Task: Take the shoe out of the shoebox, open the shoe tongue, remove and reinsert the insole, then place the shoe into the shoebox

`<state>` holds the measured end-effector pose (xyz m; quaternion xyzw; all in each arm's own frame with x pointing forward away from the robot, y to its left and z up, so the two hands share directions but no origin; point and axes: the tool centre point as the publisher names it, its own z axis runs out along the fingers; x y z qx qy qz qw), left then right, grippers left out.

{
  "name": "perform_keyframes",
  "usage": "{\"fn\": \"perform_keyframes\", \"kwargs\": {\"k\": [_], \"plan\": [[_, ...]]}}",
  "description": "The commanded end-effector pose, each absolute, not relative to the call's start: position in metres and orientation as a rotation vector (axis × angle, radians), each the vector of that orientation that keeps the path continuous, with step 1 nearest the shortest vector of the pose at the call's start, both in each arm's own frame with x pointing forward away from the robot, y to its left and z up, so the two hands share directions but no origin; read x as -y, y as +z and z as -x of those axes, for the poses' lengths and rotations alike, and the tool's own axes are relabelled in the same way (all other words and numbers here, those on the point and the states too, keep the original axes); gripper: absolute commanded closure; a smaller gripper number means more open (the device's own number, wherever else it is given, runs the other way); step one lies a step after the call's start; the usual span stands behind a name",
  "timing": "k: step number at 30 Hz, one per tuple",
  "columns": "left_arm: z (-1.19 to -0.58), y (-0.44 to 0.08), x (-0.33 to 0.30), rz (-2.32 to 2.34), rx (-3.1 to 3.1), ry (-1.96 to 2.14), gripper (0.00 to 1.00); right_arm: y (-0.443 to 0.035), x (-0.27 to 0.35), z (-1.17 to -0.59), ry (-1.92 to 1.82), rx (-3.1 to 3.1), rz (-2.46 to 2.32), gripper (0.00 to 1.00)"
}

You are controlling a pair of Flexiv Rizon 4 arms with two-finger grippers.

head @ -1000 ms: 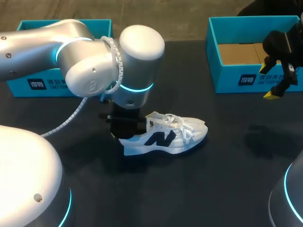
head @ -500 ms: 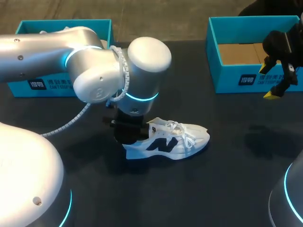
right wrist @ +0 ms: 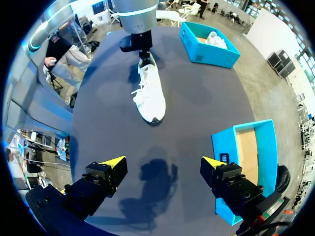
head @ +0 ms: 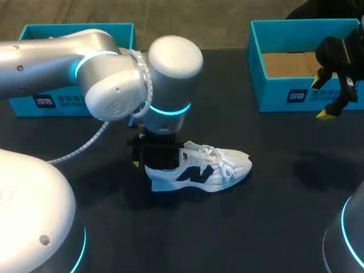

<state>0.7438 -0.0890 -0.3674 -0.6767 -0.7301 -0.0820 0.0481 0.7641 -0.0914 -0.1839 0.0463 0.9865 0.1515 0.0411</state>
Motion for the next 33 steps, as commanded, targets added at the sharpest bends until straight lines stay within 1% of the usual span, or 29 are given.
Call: {"fn": "perform_keyframes", "kwargs": {"k": [1,15,19,33], "plan": [[-0.747,-0.344,0.07,2.041,2.329,-0.107,0.0,-0.184,0.091,-0.765,0.46,-3.022,-0.143,0.0],[-0.758,-0.297,0.058,1.898,2.624,0.28,0.0,-0.184,0.091,-0.765,0.46,-3.022,-0.143,0.0],[-0.749,-0.3,0.04,1.781,2.699,0.393,0.0,-0.184,0.091,-0.765,0.46,-3.022,-0.143,0.0],[-0.719,-0.324,-0.022,1.457,2.866,0.566,0.0,-0.184,0.091,-0.765,0.46,-3.022,-0.143,0.0]]}}
